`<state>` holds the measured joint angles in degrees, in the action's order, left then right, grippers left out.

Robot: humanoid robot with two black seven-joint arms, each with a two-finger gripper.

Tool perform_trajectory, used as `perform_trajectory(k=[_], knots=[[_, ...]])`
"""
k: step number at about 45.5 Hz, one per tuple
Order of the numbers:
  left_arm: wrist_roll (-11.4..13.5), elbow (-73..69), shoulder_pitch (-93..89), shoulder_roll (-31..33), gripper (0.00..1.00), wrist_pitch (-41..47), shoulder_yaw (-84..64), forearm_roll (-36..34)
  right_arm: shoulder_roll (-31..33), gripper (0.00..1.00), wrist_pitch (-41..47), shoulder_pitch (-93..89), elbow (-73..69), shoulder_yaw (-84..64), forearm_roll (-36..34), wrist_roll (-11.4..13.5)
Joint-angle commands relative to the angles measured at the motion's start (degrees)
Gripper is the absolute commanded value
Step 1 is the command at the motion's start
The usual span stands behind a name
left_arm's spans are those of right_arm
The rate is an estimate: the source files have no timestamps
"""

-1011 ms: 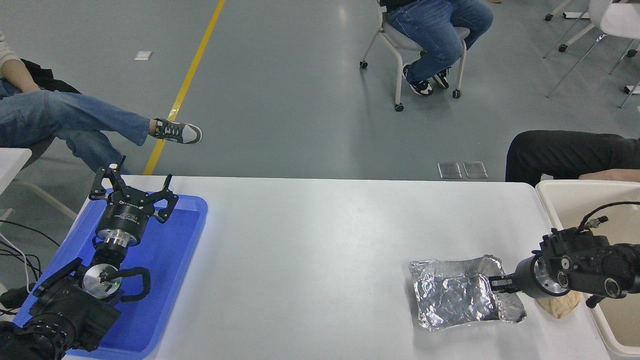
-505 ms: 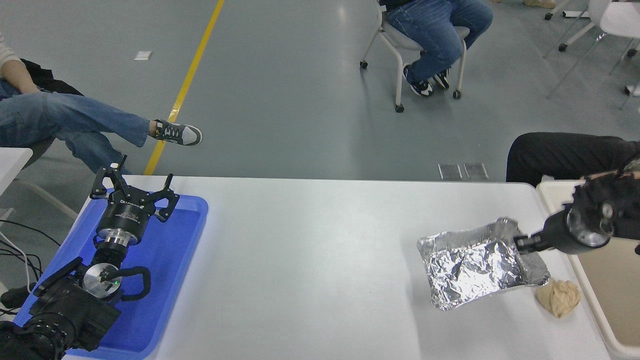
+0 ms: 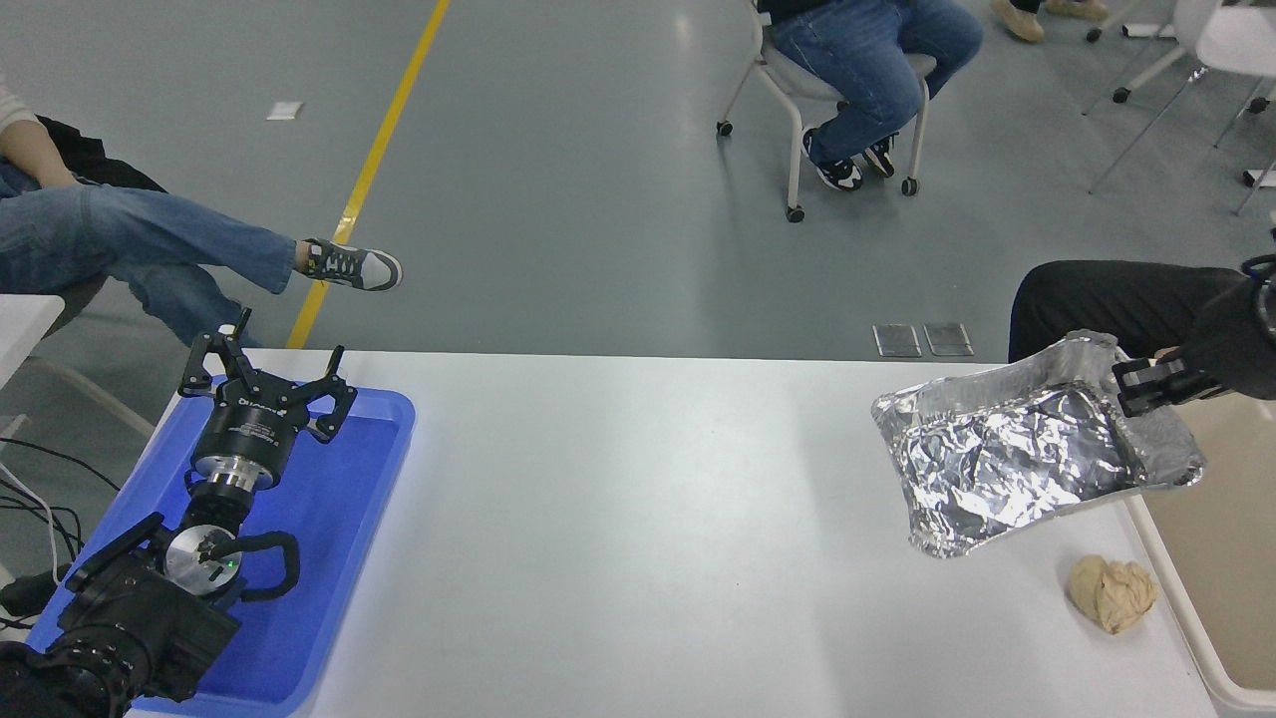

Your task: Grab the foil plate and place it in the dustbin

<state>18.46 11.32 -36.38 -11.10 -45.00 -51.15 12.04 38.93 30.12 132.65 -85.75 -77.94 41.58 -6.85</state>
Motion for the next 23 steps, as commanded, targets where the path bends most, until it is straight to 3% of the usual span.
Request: perform_trajectory(k=[1,19,23], knots=[[0.0,0.0,0.0,-0.1,1.00,0.0,0.0,0.0,-1.0,0.00,3.6,8.5,-2.1,-4.6,-1.5,0.1],[0.0,0.0,0.0,-0.1,1.00,0.0,-0.1,0.0,-1.0,0.00,2.8,7.2,-0.1,-5.9,-2.0,0.7],[0.0,0.0,0.0,-0.2,1.00,0.0,0.0,0.0,2.4,0.00,2.6,3.7,3.7,-5.7,-0.9,0.8]])
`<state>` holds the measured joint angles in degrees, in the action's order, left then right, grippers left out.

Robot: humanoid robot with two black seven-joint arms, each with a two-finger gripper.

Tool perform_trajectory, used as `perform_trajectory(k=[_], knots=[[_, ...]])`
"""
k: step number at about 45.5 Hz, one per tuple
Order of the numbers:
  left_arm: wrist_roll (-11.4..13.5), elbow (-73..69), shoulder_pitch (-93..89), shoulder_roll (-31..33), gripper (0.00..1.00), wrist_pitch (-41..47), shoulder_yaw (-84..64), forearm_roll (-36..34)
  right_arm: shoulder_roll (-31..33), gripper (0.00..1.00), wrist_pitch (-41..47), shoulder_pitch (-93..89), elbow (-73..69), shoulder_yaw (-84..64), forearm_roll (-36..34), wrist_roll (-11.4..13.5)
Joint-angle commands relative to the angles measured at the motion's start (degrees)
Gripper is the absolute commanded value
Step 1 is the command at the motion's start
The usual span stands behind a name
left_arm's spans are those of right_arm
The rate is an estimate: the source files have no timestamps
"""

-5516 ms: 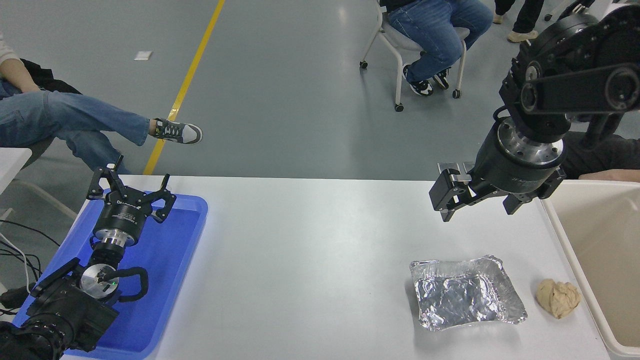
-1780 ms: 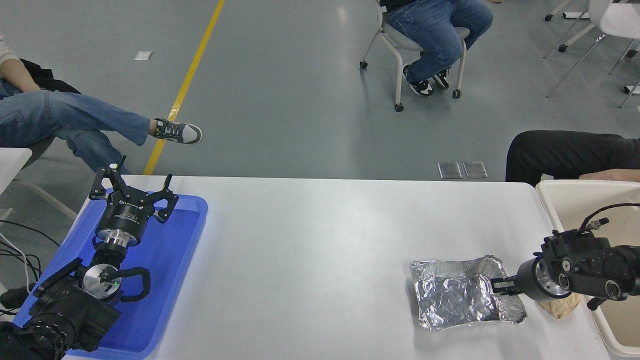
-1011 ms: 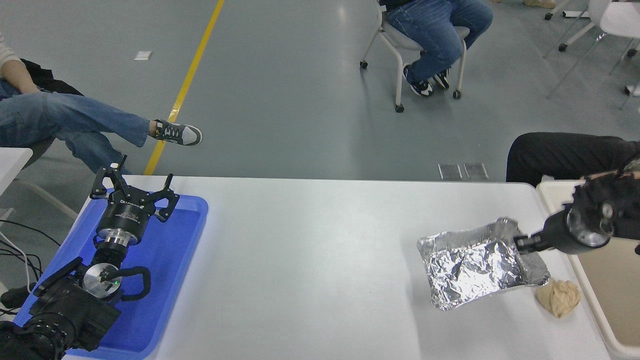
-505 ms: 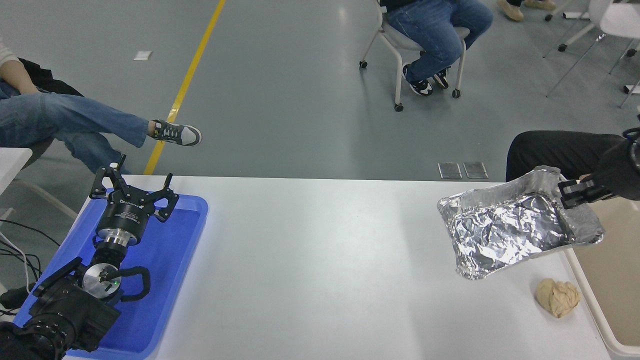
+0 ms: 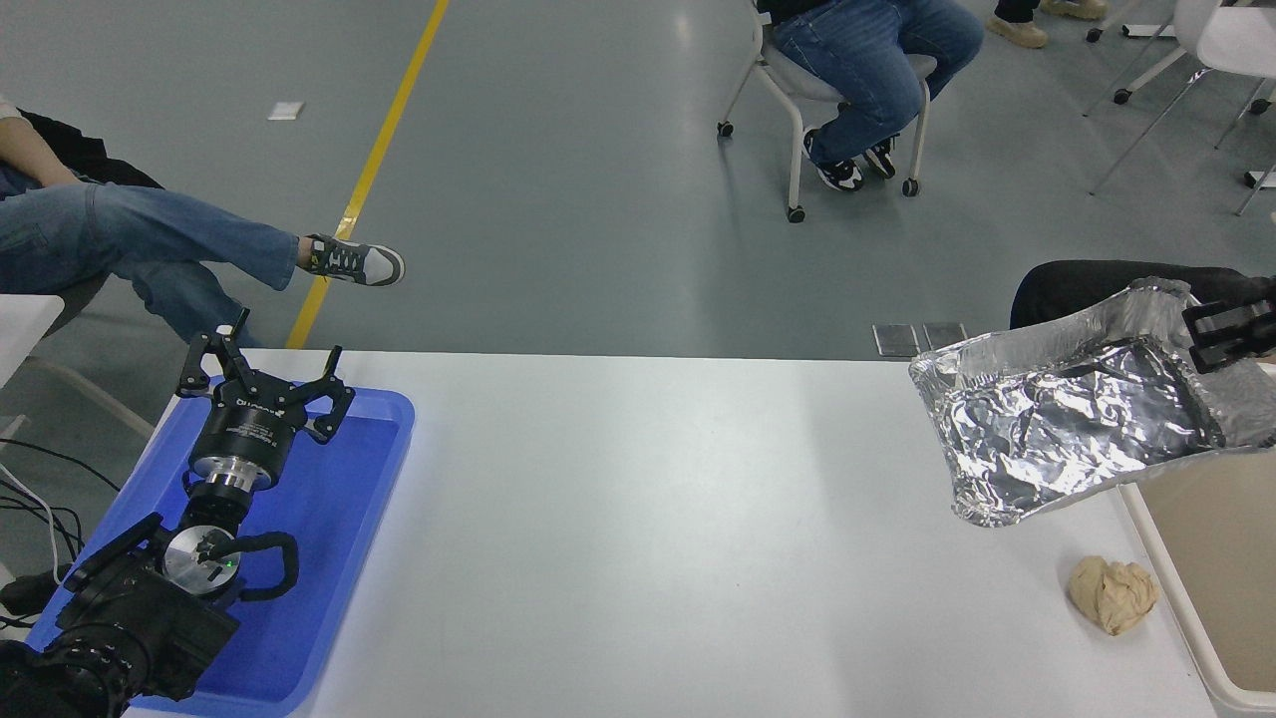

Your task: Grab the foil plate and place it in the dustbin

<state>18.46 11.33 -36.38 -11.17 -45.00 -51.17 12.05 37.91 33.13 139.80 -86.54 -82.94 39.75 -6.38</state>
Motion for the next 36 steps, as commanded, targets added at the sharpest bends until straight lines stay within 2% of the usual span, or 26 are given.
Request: perform_trajectory(k=[1,11,20,36], knots=[[0.0,0.0,0.0,-0.1,1.00,0.0,0.0,0.1,4.4,0.00,-0.5,-4.4,5.7,-0.6,1.3,0.4],[0.0,0.0,0.0,-0.1,1.00,0.0,0.0,0.0,12.2,0.00,-1.2,-16.8,23.4,2.6,6.7,0.1],[0.1,-0.2,0.0,-0.1,1.00,0.0,0.0,0.0,16.6,0.00,-7.0,-33.3,37.3,12.2,11.1,0.1],[0.1,0.0,0.1,-0.1,1.00,0.0,0.0,0.1,16.5,0.00,-18.8,-65.9,57.9,31.3,10.0,-0.2]])
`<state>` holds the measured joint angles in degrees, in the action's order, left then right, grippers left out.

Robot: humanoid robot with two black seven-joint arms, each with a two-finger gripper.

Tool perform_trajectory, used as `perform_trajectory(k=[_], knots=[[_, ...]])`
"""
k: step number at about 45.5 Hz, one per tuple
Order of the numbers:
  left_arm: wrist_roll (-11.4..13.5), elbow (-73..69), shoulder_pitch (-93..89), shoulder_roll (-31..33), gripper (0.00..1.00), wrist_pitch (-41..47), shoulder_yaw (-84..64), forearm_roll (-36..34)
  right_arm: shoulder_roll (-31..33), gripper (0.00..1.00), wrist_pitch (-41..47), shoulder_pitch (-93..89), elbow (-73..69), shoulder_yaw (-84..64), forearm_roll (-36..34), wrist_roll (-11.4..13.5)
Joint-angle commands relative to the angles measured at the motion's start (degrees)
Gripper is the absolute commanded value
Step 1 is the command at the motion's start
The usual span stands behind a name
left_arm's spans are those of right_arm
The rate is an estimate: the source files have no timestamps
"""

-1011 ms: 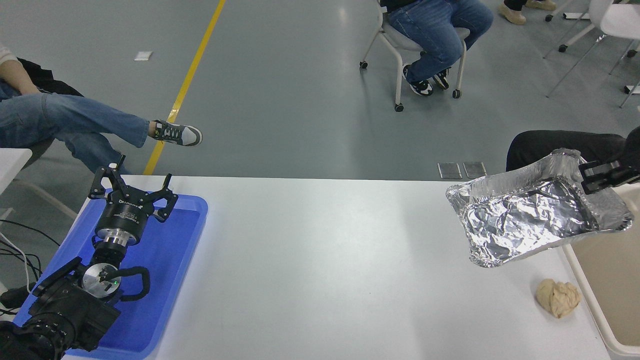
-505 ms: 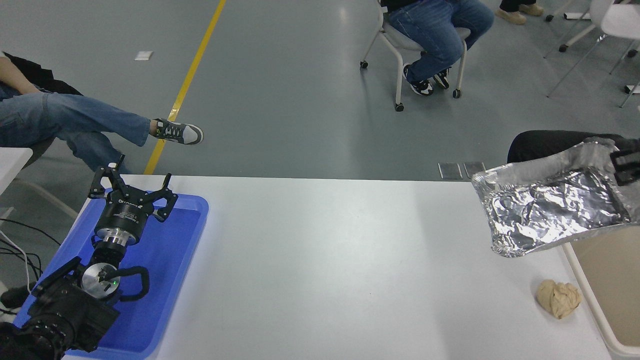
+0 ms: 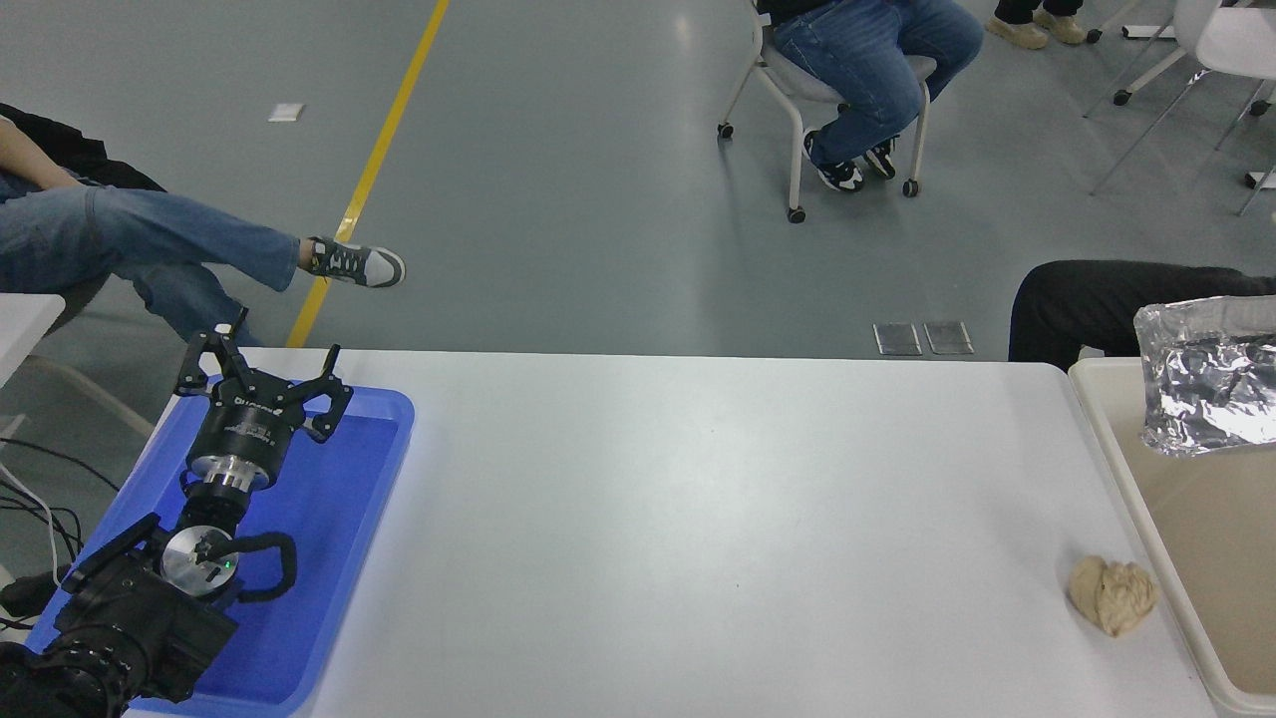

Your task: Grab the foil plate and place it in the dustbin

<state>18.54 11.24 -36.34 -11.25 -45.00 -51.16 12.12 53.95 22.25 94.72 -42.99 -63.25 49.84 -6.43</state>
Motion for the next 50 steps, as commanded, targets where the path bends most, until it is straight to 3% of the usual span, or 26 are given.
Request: perform_trajectory(k=[1,10,20,45,46,47,48,49,50], knots=[[0.0,0.1,0.0,0.0,1.00,0.0,0.0,0.0,0.1,0.00,-8.9,-22.6,15.4,12.7,-0.4,-0.2],[0.0,-0.1,0.0,0.0,1.00,0.0,0.0,0.0,-5.4,0.00,-12.4,-37.4,25.5,21.2,-7.3,0.4],[0.0,0.1,0.0,0.0,1.00,0.0,-0.1,0.0,-12.3,0.00,-12.6,-48.0,36.3,21.6,-20.9,0.4],[0.0,-0.1,0.0,0.0,1.00,0.0,0.0,0.0,-14.0,0.00,-14.7,-49.5,36.3,21.7,-22.2,0.4],[0.0,-0.1,0.0,0.0,1.00,0.0,0.0,0.0,-14.0,0.11,-14.6,-49.5,36.3,21.7,-22.2,0.4],[0.0,0.1,0.0,-0.1,1.00,0.0,0.0,0.0,-14.0,0.40,-14.6,-49.5,36.3,21.7,-22.2,0.4],[0.0,-0.1,0.0,-0.1,1.00,0.0,0.0,0.0,-14.0,0.90,-14.6,-49.5,36.3,21.8,-22.2,0.4],[0.0,0.1,0.0,-0.1,1.00,0.0,0.0,0.0,-14.0,1.00,-14.5,-49.5,36.1,21.8,-22.2,0.4],[0.0,-0.1,0.0,0.0,1.00,0.0,0.0,0.0,-14.1,0.99,-14.5,-49.5,36.2,21.7,-22.2,0.4]])
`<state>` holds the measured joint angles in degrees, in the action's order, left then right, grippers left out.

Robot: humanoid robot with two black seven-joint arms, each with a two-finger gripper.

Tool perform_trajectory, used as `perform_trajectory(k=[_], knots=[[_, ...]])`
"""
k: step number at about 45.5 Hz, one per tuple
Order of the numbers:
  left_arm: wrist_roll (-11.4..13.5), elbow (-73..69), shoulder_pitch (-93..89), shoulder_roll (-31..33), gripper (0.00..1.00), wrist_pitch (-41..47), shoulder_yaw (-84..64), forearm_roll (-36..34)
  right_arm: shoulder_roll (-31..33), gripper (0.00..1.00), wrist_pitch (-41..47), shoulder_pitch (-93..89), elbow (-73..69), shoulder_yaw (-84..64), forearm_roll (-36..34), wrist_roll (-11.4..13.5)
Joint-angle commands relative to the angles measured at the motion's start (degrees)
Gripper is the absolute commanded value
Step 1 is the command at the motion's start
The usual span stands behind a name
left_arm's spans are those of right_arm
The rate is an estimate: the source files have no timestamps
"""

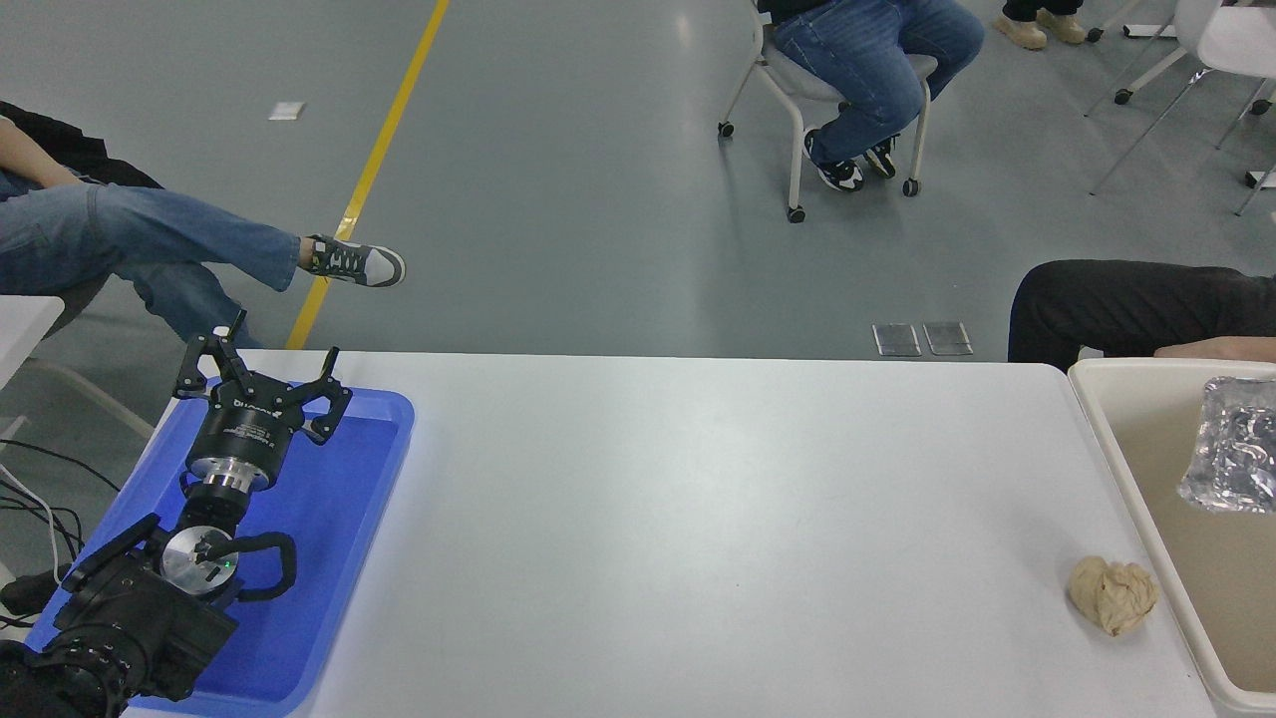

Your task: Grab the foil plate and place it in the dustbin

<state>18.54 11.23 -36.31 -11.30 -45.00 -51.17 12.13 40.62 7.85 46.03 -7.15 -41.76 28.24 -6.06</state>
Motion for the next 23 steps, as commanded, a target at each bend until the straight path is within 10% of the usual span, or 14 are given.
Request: perform_trajectory(k=[1,23], knots=[[0.0,-0.1,0.0,0.1,1.00,0.0,0.0,0.0,-0.8,1.00,-0.1,-0.8,0.3,0.2,-0.6,0.0],[-0.1,0.1,-0.2,0.1,1.00,0.0,0.0,0.0,-1.2,1.00,2.0,7.0,-7.6,0.0,-0.6,-0.3]])
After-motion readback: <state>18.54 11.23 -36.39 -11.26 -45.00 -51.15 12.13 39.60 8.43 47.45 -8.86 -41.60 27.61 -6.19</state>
